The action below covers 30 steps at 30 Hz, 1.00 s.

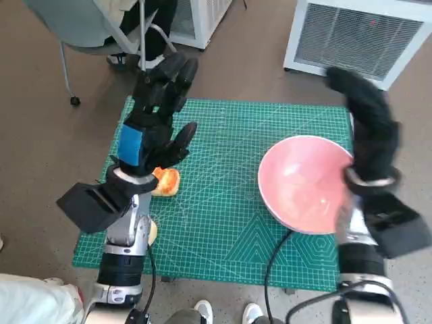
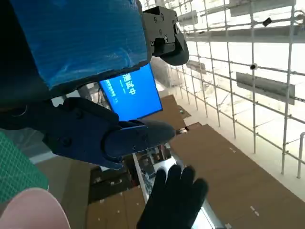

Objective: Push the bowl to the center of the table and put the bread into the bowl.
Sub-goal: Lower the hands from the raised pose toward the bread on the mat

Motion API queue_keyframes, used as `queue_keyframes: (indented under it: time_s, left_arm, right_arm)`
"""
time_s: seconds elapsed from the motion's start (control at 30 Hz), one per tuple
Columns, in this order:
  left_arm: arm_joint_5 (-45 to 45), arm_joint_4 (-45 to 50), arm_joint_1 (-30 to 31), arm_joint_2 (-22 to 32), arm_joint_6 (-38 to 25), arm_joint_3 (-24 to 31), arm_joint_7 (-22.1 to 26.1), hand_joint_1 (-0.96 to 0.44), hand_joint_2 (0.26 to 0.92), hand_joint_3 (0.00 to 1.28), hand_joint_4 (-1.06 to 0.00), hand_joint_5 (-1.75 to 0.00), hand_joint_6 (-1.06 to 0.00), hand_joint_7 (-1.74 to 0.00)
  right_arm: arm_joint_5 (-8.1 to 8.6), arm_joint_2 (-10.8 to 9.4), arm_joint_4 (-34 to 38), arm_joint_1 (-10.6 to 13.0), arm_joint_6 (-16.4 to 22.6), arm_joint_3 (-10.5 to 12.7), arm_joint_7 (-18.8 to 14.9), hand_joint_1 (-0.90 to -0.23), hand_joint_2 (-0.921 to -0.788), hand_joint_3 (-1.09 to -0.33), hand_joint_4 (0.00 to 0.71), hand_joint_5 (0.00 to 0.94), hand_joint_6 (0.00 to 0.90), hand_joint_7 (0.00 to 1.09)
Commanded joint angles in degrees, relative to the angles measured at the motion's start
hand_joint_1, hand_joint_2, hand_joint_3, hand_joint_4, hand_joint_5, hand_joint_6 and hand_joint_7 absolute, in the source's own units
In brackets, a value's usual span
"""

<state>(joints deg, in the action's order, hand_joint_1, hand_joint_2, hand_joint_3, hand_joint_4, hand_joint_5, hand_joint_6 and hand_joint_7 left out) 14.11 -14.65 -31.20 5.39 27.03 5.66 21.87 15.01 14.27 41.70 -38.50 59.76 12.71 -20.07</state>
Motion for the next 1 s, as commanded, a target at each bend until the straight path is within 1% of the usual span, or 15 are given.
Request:
queue_keyframes:
  time_s: [0.03,0.1,0.17,0.2,0.27,0.37,0.47,0.57,0.63,0.77,0.83,1.0]
  left_arm:
    - [0.7,-0.9,0.5,0.2,1.7,0.4,0.7,-0.35,0.921,0.47,-0.18,0.0,0.0,-0.63]
    - [0.8,-1.3,0.5,0.2,2.0,0.5,0.9,-0.35,0.921,0.47,-0.17,0.0,0.0,-0.62]
    - [1.1,-1.8,0.5,0.1,2.3,0.7,1.1,-0.35,0.921,0.47,-0.17,0.0,0.0,-0.62]
    - [1.2,-2.1,0.4,0.1,2.5,0.8,1.1,-0.36,0.921,0.47,-0.17,0.0,0.0,-0.62]
    - [1.4,-2.4,0.4,0.1,2.7,0.9,1.3,-0.36,0.921,0.47,-0.17,0.0,0.0,-0.61]
    - [1.5,-2.9,0.3,-0.1,3.0,1.0,1.3,-0.36,0.921,0.46,-0.17,0.0,0.0,-0.61]
    - [1.5,-3.3,0.3,-0.3,3.3,1.0,1.3,-0.36,0.921,0.46,-0.17,0.0,0.0,-0.61]
    - [1.6,-3.4,0.3,-0.5,3.3,1.0,1.3,-0.36,0.921,0.46,-0.17,0.0,0.0,-0.61]
    - [1.7,-3.5,0.3,-0.6,3.2,0.9,1.3,-0.36,0.921,0.46,-0.17,0.0,0.0,-0.61]
    - [1.9,-3.5,0.4,-0.8,3.1,0.9,1.2,-0.36,0.921,0.46,-0.16,0.0,0.0,-0.6]
    - [1.9,-3.5,0.4,-0.8,3.1,0.9,1.4,-0.37,0.921,0.46,-0.16,0.0,0.0,-0.6]
    - [2.3,-3.4,0.5,-0.6,2.8,1.1,1.7,-0.37,0.921,0.46,-0.16,0.0,0.0,-0.59]
  right_arm:
    - [-1.26,1.3,1.5,3.9,0.9,3.6,3.9,-0.543,-0.921,-0.852,0.332,0.0,0.026,0.63]
    - [-2.43,1.7,2.1,4.8,1.2,5.0,6.2,-0.541,-0.921,-0.858,0.33,0.0,0.011,0.66]
    - [-3.61,2.5,3.7,5.7,1.7,6.6,8.7,-0.542,-0.921,-0.852,0.33,0.001,0.008,0.67]
    - [-4.17,2.9,4.7,6.1,2.0,7.4,9.9,-0.536,-0.921,-0.856,0.311,0.002,0.005,0.65]
    - [-5.19,3.5,6.5,6.7,2.5,8.6,12.0,-0.544,-0.921,-0.847,0.316,0.014,0.022,0.63]
    - [-6.7,4.4,9.3,7.6,3.1,9.7,14.8,-0.55,-0.921,-0.843,0.325,0.016,0.052,0.59]
    - [-7.68,4.8,12.5,8.4,3.7,10.4,17.0,-0.552,-0.921,-0.843,0.331,0.017,0.068,0.58]
    - [-8.0,4.9,15.6,9.1,4.0,10.6,18.2,-0.554,-0.921,-0.842,0.337,0.012,0.095,0.54]
    - [-8.5,5.0,17.6,9.5,4.0,10.4,19.0,-0.551,-0.921,-0.842,0.338,0.011,0.102,0.53]
    - [-8.78,4.2,21.5,10.2,3.0,10.2,20.1,-0.534,-0.921,-0.844,0.337,0.008,0.111,0.52]
    - [-8.37,3.7,23.6,10.3,1.8,10.3,20.0,-0.528,-0.921,-0.842,0.335,0.006,0.119,0.5]
    - [-6.27,2.0,27.8,9.7,-2.2,10.9,18.1,-0.519,-0.921,-0.834,0.319,0.001,0.124,0.45]
